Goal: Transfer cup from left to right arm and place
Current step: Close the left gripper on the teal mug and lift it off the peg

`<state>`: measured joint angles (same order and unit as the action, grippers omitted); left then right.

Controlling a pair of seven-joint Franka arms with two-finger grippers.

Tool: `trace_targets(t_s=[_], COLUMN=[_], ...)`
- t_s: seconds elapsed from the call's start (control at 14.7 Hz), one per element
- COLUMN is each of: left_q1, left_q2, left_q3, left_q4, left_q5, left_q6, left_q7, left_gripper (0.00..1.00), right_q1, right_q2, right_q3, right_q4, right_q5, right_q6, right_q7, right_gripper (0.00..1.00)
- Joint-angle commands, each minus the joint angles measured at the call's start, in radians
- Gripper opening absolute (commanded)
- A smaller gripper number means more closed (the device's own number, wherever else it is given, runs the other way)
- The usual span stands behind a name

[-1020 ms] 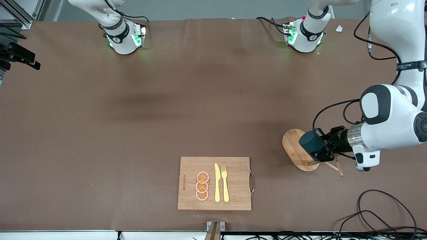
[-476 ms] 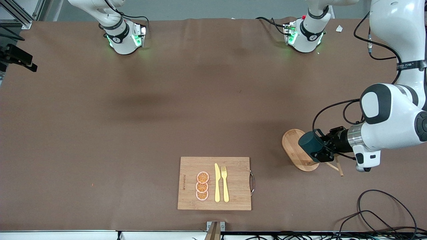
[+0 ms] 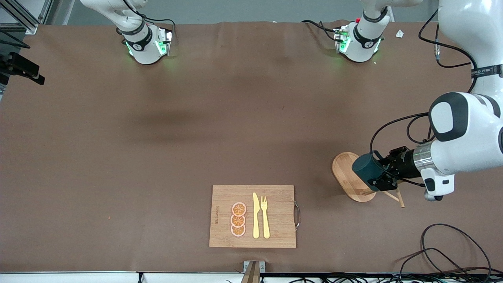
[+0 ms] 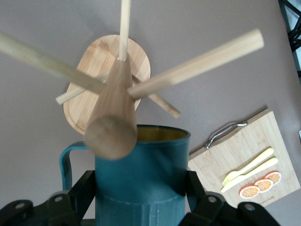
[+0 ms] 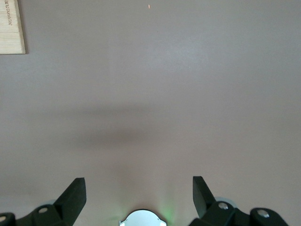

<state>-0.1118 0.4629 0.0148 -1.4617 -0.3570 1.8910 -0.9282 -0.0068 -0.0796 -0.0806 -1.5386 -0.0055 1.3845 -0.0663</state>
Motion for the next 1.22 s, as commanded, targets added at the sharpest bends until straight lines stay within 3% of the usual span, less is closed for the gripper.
trace_targets(t_s=[0.0, 0.14, 0.75, 1.16], left_q1=[-0.009, 0.001, -0.008, -0.014], left_q2=[-0.035, -0.049, -0.116, -0.139], left_q3=[-0.004, -0.054, -0.148, -0.307], left_q4=[-0.008, -0.015, -0.019, -0.003], left_q5=[-0.022, -0.023, -0.004, 0.205], left_q6=[-0.033, -0.049, -0.099, -0.064], left_q7=[-0.044, -0.107, -0.256, -0.351], left_gripper=[0.55, 0.55, 0.56, 0.56], right_q1=[-0.007, -0.007, -0.007, -0.013], right_q2=[-0.005, -0.005, -0.005, 0.001], right_q3=[0.008, 0.008, 0.008, 0.007], right_q4=[-0.011, -0.012, -0.011, -0.005], right_q5=[-0.005, -0.004, 0.007, 0.006], right_q6=[-0.002, -0.002, -0.002, 0.001], right_q7=[0.002, 0.002, 0.003, 0.000], right_gripper=[1.00, 1.00, 1.00, 1.00])
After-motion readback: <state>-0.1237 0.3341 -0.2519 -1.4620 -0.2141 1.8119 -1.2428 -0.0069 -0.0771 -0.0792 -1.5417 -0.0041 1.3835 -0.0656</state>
